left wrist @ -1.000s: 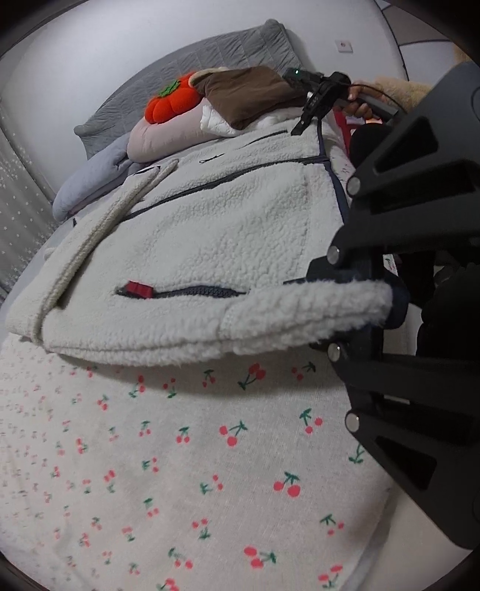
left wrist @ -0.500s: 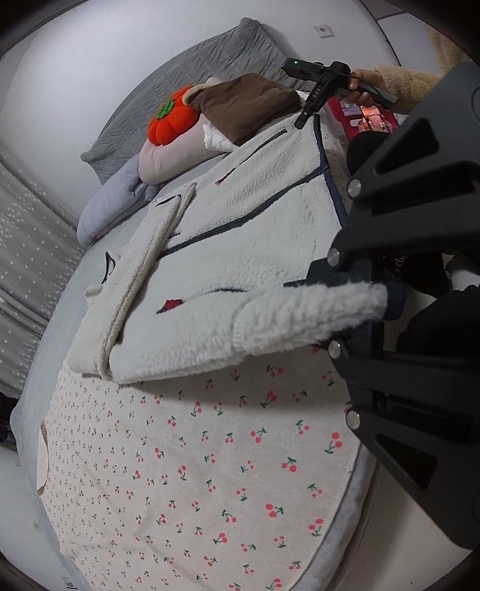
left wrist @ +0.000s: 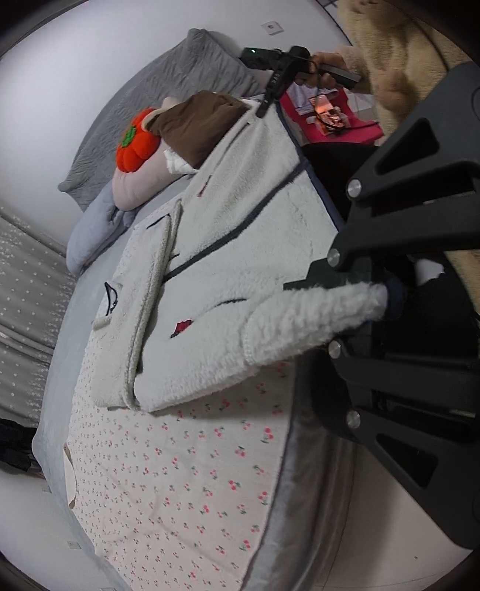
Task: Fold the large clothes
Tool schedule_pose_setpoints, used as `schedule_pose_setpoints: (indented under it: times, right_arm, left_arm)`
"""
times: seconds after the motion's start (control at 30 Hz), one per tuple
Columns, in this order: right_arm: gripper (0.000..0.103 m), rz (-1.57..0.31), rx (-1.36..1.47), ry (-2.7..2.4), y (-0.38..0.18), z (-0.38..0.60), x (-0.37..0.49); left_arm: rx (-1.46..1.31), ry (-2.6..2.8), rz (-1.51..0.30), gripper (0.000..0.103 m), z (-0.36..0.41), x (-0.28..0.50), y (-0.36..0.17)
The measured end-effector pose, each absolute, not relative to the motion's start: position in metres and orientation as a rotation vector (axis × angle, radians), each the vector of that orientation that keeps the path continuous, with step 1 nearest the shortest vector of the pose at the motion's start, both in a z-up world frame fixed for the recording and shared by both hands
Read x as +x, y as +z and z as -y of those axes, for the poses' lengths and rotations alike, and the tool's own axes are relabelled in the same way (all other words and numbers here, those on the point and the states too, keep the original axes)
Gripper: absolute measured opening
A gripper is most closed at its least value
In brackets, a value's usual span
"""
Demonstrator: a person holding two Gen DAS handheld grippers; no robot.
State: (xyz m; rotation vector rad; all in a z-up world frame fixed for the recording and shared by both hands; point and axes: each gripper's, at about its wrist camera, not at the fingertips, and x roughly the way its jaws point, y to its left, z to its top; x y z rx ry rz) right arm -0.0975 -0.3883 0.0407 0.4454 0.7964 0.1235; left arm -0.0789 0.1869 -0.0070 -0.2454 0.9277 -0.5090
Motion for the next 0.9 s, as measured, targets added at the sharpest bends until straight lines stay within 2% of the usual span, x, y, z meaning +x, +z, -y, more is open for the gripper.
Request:
schedule_pose_setpoints:
  times: [0.1, 0.23, 0.3, 0.47, 0.63, 0.73, 0.9]
  right_arm:
    - [0.009, -0.785, 0.464, 0.143, 0.047, 0.39, -0.111]
    - [0.009, -0.822, 0.489, 0.135, 0.03, 0.394, -0.101]
    - [0.009, -0.857, 0.521, 0.127, 0.02, 0.397, -0.094]
    - [0.009, -0.802, 0.55, 0.167, 0.041, 0.403, -0.082]
    - [0.009, -0.674, 0.549, 0.241, 0.089, 0.412, -0.021]
    - [0.01, -0.639, 0.537, 0.255, 0.114, 0.415, 0.038]
    - [0.01, -0.625, 0.554, 0.219, 0.128, 0.424, 0.154]
  left_arm:
    - [-0.268, -0.486, -1.007, 0.011, -0.191, -0.079, -0.025]
    - [-0.306, -0.44, -1.175, 0.011, -0.193, -0.062, -0.07]
    - [-0.316, -0.443, -1.193, 0.011, -0.193, -0.06, -0.073]
    - [-0.381, -0.559, -0.976, 0.011, -0.209, -0.042, -0.01]
    - [-0.359, -0.577, -0.771, 0.011, -0.208, 0.028, 0.059]
    - [-0.354, -0.571, -0.727, 0.011, -0.201, 0.091, 0.085]
    - [-0.384, -0.513, -0.721, 0.012, -0.192, 0.202, 0.097]
